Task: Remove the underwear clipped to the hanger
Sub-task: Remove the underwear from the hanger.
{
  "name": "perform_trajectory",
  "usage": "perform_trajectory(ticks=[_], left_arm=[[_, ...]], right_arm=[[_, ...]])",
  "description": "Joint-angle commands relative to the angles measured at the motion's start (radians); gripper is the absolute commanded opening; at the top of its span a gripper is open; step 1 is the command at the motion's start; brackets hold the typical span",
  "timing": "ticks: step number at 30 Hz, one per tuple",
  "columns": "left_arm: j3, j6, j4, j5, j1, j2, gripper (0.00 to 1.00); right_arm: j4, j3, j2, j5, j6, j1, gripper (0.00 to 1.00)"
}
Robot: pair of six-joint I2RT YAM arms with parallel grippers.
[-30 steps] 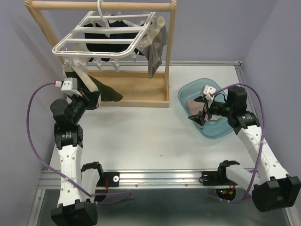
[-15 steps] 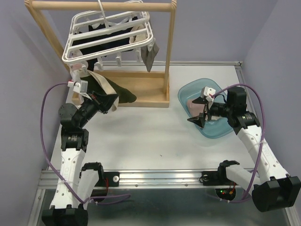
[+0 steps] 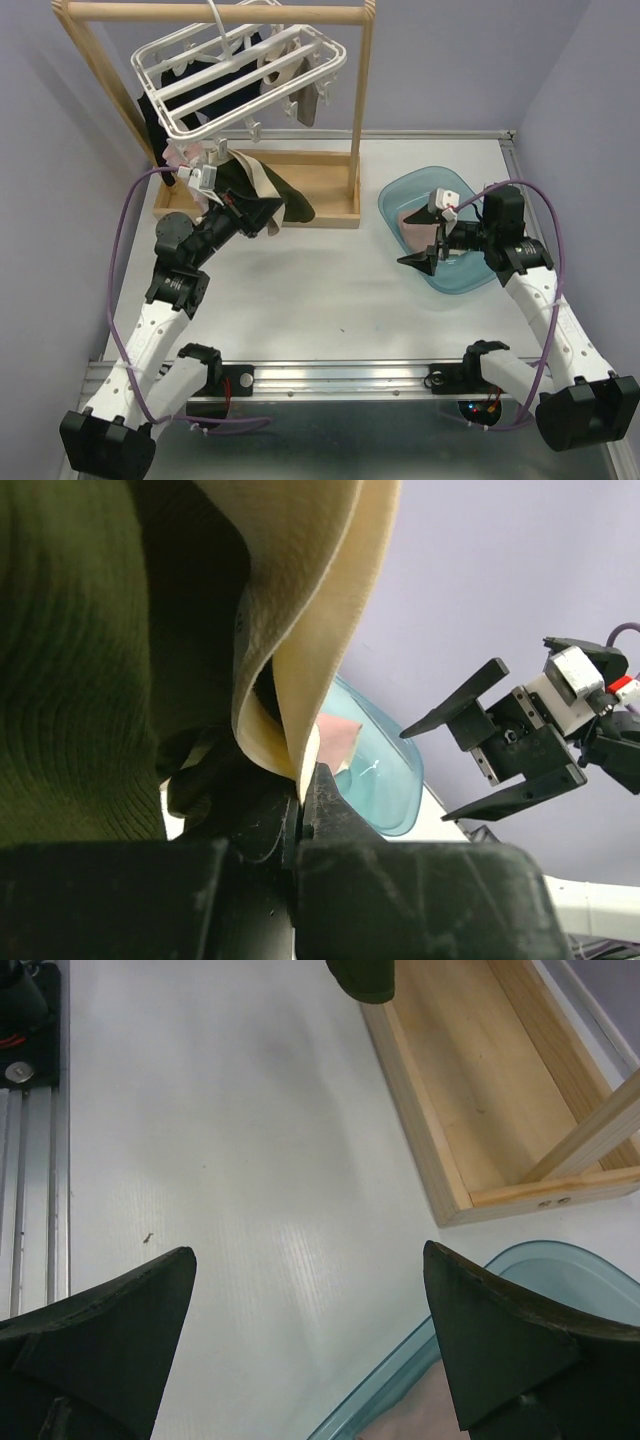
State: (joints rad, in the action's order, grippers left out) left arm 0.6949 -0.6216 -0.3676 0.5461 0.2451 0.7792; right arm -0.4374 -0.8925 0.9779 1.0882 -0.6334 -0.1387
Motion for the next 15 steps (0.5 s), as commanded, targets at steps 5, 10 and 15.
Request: perform_trajectory(ticks=[5,10,15], left_arm=[[0.064,-0.032,-0.129,-0.113,0.114,0.092,0.00],[0.095,-0.043,-0.160,-0.164,0.164,0.149,0.00],[0.121,-0.056,-0.182,-0.192,0.206,0.192,0.00]], right_arm=[[0.002,0.009,0.001,0.136,-0.018,-0.027,1.00],[0.012,-0.101,0.091,0.000,0.020,-0.218,1.00],[0.103,-0.242,0.223,-0.250,0.188,-0.375,1.00]])
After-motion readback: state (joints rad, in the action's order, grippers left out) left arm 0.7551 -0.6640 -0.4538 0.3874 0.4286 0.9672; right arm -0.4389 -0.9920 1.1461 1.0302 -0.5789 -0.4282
